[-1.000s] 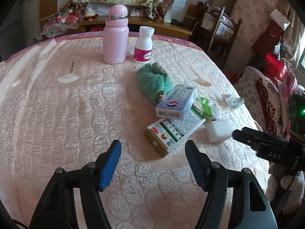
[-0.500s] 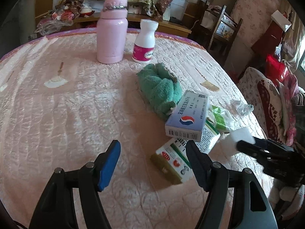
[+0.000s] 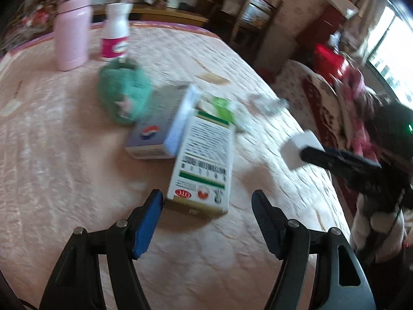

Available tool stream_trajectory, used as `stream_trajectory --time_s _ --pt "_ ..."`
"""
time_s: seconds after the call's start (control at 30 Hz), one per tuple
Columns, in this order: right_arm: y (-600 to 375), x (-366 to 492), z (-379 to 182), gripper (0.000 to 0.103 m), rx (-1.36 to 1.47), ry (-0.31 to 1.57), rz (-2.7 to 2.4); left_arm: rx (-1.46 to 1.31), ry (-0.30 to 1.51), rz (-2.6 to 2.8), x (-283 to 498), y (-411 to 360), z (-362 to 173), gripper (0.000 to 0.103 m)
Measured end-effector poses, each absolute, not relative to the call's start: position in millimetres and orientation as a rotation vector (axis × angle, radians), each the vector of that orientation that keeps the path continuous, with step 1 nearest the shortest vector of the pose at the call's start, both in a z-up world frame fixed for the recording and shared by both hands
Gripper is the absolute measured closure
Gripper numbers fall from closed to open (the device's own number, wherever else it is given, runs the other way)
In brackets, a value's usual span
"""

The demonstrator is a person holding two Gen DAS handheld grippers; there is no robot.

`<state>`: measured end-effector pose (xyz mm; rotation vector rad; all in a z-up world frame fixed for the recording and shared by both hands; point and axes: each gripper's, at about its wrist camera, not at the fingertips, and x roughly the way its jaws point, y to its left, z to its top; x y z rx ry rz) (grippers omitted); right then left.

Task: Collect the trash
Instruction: 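Grasp the white sponge with the right tool while the left tool grasps the Watermelon Frost box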

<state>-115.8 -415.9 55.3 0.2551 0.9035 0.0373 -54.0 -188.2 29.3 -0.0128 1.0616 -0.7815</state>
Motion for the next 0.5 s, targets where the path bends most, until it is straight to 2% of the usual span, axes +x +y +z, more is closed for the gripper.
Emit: stream_trajectory --time_s 0.5 --pt "-434 -141 50 0.049 0.283 0.913 0.041 0.102 1.021 -0.576 -42 -234 35 0.028"
